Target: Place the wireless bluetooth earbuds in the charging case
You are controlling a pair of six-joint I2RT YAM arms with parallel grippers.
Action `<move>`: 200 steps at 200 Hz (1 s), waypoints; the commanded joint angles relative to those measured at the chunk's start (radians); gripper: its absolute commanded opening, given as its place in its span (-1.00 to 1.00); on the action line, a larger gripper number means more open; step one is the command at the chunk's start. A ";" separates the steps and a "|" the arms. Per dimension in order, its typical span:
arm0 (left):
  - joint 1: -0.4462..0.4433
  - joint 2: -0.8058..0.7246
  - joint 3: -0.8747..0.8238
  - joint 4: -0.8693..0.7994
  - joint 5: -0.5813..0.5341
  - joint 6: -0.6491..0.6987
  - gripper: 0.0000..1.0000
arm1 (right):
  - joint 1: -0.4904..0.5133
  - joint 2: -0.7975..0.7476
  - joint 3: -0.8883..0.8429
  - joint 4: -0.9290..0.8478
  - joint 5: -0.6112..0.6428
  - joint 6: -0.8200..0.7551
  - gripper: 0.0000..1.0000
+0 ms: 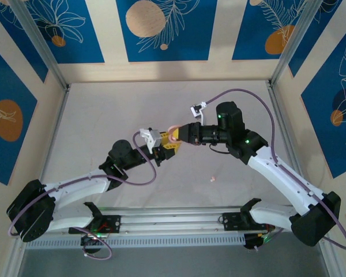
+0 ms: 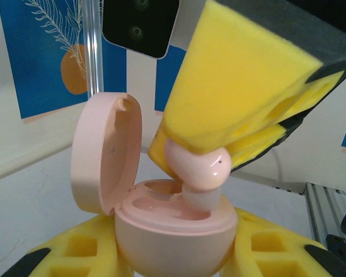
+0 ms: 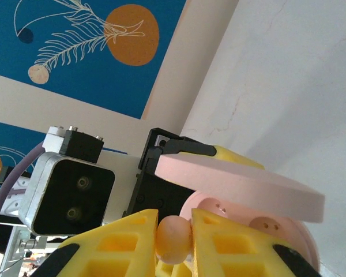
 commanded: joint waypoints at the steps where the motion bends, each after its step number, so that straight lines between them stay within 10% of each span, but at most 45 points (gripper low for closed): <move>1: -0.013 -0.020 0.006 0.032 0.020 -0.001 -0.64 | 0.010 0.010 0.025 -0.019 0.020 -0.027 -0.58; 200: -0.016 -0.035 0.013 0.031 0.004 0.009 -0.64 | 0.042 0.076 0.144 -0.289 0.084 -0.098 -0.48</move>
